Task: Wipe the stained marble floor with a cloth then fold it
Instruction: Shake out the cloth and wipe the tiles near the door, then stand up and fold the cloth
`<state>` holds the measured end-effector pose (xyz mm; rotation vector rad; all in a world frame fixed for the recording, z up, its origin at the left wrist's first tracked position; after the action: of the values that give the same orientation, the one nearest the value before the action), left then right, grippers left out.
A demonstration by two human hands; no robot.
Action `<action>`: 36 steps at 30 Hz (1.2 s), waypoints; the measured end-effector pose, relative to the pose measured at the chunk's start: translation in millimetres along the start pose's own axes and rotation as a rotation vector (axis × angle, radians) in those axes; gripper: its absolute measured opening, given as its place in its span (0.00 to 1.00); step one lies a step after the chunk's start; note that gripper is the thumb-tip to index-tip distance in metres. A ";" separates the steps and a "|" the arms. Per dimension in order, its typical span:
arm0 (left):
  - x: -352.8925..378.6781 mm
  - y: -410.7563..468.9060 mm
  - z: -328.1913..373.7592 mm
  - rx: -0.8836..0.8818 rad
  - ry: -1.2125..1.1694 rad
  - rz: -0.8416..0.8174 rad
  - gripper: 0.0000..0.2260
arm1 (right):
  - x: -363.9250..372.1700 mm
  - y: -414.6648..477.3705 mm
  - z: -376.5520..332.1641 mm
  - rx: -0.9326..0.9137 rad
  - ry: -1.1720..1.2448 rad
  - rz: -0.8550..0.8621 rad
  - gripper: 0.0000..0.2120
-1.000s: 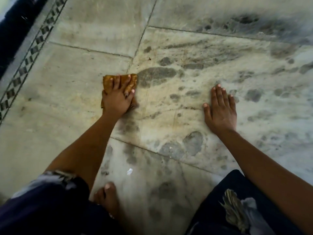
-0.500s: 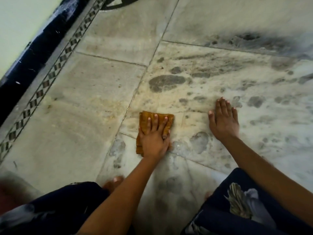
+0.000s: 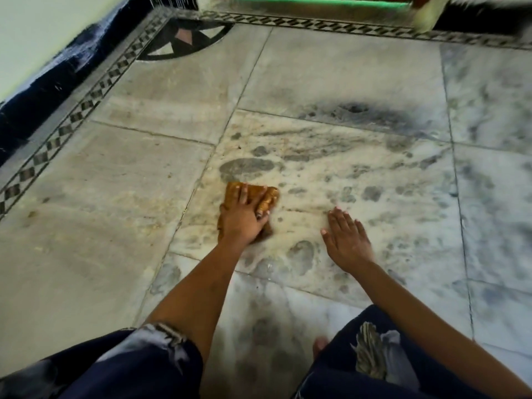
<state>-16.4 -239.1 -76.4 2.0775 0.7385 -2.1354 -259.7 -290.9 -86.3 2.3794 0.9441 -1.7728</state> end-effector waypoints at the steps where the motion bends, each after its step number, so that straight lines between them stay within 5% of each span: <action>1: 0.0 -5.8 -1.6 -0.011 0.005 -0.005 0.27 | -1.6 -1.1 0.5 0.007 0.002 -0.010 0.29; 6: -10.9 -33.3 7.5 0.169 -0.080 0.044 0.19 | -20.8 5.0 -6.2 0.026 0.035 0.037 0.28; 11: -70.3 -7.4 -7.0 -0.331 -1.289 -0.204 0.10 | -45.2 17.2 -25.4 0.014 0.110 0.136 0.28; 13: -92.6 -0.3 -15.2 -0.432 -1.544 -0.309 0.12 | -54.6 22.8 -35.0 0.020 0.138 0.191 0.27; 21: -170.5 28.8 -34.3 -0.325 -1.519 -0.393 0.13 | -91.0 57.3 -80.3 -0.041 0.291 0.299 0.28; 31: -168.1 68.4 -32.4 -0.129 -2.028 -0.516 0.15 | -131.4 103.2 -111.8 -0.097 0.670 0.443 0.30; 36: -197.8 108.5 -29.1 -0.154 -2.122 -0.479 0.15 | -162.2 132.6 -121.0 -0.007 0.673 0.444 0.30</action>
<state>67.5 -378.0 83.0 -0.9768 0.7410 -2.6045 -119.2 -427.3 55.7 2.9267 0.3685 -0.8256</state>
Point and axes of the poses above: each hand's wrist, its own y-axis towards the middle knuckle, its own x-axis out of the palm, z = x × y, the point moved 1 cm from there along y, towards the middle knuckle, and after that the axes turned 8 degrees about y, right-handed, at the moved point
